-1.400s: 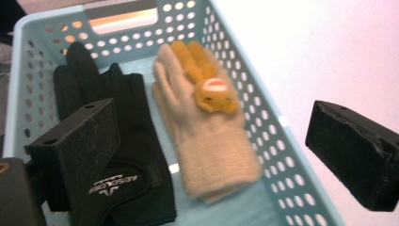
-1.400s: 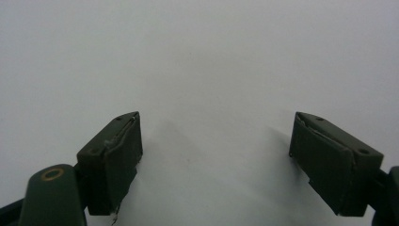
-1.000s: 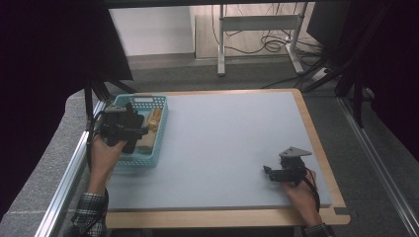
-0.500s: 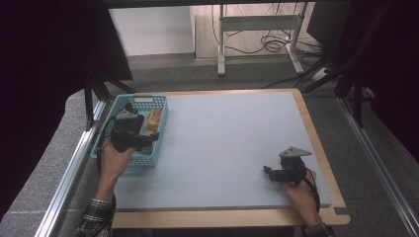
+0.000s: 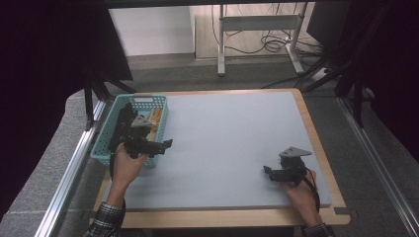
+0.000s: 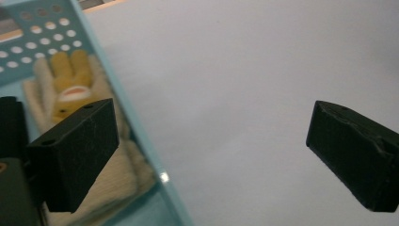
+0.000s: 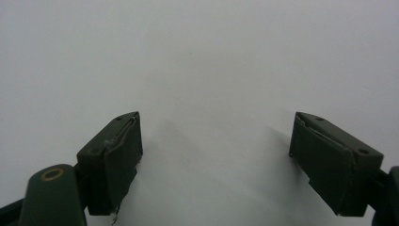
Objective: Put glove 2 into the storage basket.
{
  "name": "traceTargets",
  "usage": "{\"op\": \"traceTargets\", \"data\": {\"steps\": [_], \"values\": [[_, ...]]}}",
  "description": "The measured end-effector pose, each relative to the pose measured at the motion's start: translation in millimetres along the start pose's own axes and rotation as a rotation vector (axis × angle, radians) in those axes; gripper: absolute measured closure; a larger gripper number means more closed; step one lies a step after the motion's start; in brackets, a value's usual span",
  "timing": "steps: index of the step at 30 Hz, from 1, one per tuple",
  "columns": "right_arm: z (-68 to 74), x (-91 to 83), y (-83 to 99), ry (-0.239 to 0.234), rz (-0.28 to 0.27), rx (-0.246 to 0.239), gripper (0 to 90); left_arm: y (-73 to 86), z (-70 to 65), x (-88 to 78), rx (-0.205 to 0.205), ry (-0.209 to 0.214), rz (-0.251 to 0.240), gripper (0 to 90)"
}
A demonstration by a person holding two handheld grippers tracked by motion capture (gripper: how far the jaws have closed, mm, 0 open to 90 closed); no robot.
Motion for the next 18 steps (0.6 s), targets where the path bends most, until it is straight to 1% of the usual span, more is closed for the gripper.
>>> {"op": "traceTargets", "data": {"steps": [2, 4, 5, 18], "values": [[0.0, 0.0, 0.0, 0.000, 0.000, 0.000, 17.2, 0.6, -6.3, 2.0, 0.007, 0.013, 0.003, 3.3], [0.0, 0.0, 0.0, 0.000, 0.000, 0.001, 17.2, 1.1, -11.7, 4.8, 0.015, 0.019, 0.000, 3.2], [0.0, 0.0, 0.0, 0.000, 0.000, 0.000, 17.2, 1.8, -13.6, 5.8, 0.020, 0.019, 0.007, 3.2], [0.0, 0.0, 0.0, 0.000, 0.000, 0.000, 17.2, 10.2, -39.2, 22.9, 0.017, 0.081, 0.001, 3.2]]}}
Point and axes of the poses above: each handheld gripper's, and its own axes: x roughly forward along the jaws, y roughly out of its underside, z roughly to its left, the point moved 8 cm from there along x, roughly forward along the jaws, and after that the axes turned 7 degrees about -y, right-handed, at the moved point
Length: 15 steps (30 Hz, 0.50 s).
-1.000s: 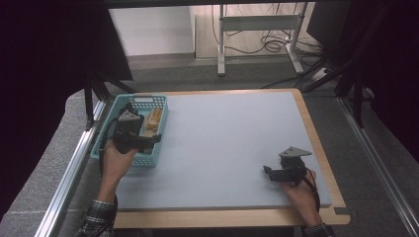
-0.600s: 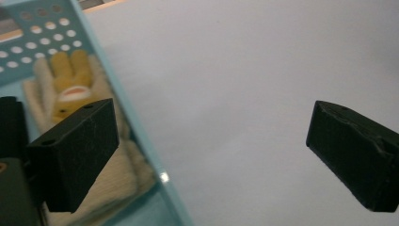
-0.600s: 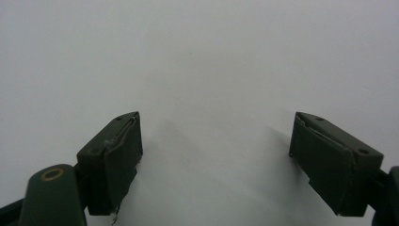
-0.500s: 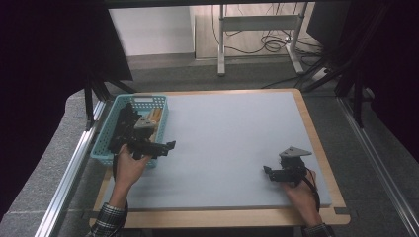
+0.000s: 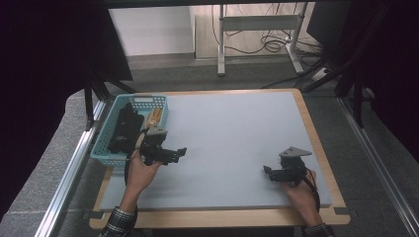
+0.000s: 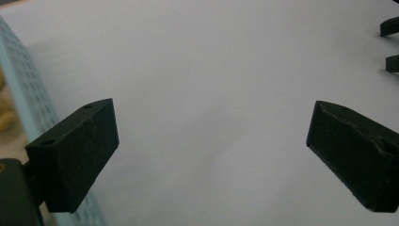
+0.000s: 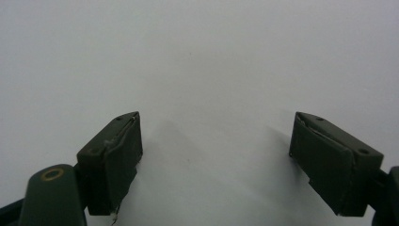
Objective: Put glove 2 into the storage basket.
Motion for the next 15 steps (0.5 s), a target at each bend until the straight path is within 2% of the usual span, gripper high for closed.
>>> {"op": "traceTargets", "data": {"steps": [3, 15], "values": [[0.0, 0.0, 0.0, 0.000, 0.000, 0.000, 17.2, 1.6, -5.6, 5.6, -0.003, 0.012, 0.001, 3.2], [-0.1, 0.0, 0.0, 0.000, 0.000, 0.000, 17.2, 1.5, -35.7, 25.6, 0.035, 0.064, -0.005, 3.3]]}}
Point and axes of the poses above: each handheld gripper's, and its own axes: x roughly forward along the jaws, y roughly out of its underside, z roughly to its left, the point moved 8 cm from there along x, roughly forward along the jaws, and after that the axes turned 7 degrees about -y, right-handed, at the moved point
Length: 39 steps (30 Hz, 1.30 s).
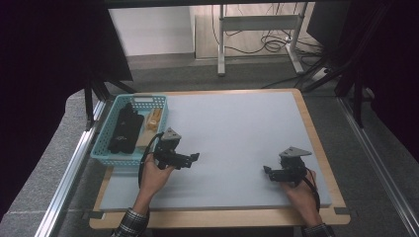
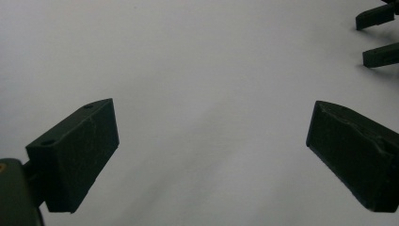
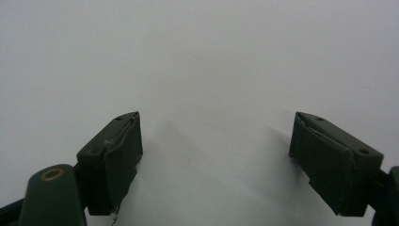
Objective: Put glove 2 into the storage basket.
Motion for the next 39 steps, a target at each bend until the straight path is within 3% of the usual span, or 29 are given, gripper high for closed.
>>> {"op": "traceTargets", "data": {"steps": [10, 21, 39], "values": [[0.0, 0.0, 0.0, 0.000, 0.000, 0.000, 17.2, 2.4, -24.3, 12.7, 0.054, 0.030, 0.013, 2.9], [-0.1, 0.1, 0.0, -0.001, 0.000, 0.000, 17.1, 15.5, -41.1, 27.3, 0.095, 0.048, 0.035, 1.1], [0.0, 0.0, 0.0, -0.001, 0.001, 0.001, 17.0, 40.9, -52.5, 49.1, 0.142, 0.037, 0.105, 0.1]]}}
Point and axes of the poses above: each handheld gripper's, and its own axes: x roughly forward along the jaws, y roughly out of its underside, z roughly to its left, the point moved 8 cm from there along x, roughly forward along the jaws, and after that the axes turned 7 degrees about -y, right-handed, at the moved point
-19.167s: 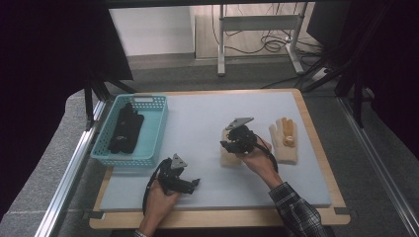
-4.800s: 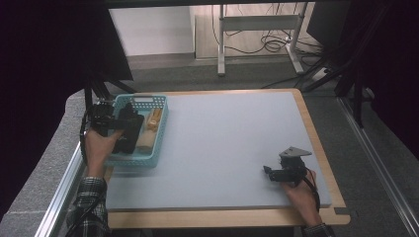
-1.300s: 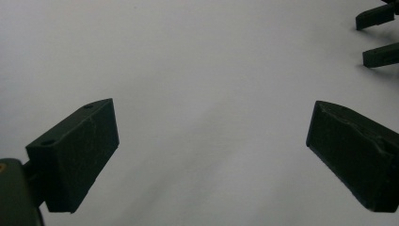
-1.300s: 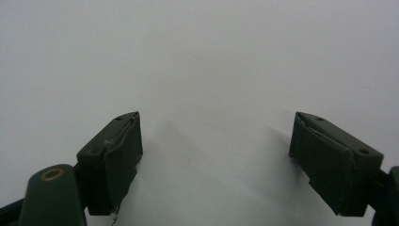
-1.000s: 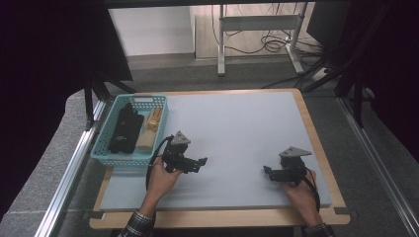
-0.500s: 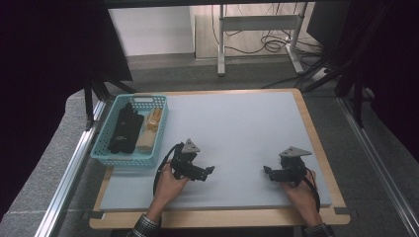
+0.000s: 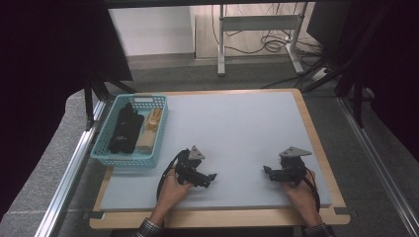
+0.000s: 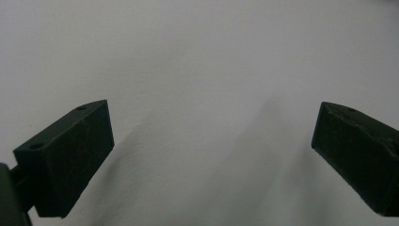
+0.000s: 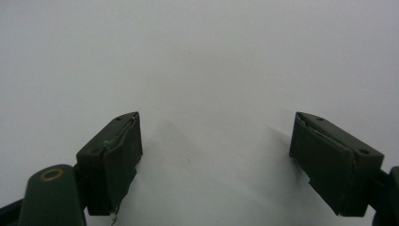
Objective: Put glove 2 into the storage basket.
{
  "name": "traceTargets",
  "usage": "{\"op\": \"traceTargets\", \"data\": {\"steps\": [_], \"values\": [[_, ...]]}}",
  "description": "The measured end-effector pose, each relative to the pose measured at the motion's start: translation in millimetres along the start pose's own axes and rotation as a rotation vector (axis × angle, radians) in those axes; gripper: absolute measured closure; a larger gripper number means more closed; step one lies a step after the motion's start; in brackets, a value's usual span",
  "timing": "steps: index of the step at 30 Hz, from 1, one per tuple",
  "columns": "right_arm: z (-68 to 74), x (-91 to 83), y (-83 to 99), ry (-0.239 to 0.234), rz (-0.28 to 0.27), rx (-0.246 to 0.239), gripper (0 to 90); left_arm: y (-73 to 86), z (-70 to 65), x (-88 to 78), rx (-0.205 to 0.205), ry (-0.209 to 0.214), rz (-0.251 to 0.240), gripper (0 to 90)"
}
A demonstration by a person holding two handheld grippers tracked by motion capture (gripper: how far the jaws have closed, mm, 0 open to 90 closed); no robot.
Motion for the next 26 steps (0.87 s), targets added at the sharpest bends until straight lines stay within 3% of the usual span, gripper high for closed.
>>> {"op": "traceTargets", "data": {"steps": [9, 26], "values": [[-0.1, 0.0, -0.1, 0.000, 0.000, -0.001, 17.0, 6.1, -5.9, 8.8, 0.037, -0.014, 0.039, 0.1], [0.1, 0.0, 0.3, 0.000, 0.000, 0.000, 16.9, 7.1, -6.4, 9.6, 0.030, -0.014, 0.028, 0.0]]}}
Point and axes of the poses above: each handheld gripper's, and its own axes: x roughly forward along the jaws, y roughly out of its underside, z roughly to its left, the point moved 8 cm from there along x, roughly forward along the jaws, and after that the axes turned 7 degrees about -y, right-handed, at the moved point
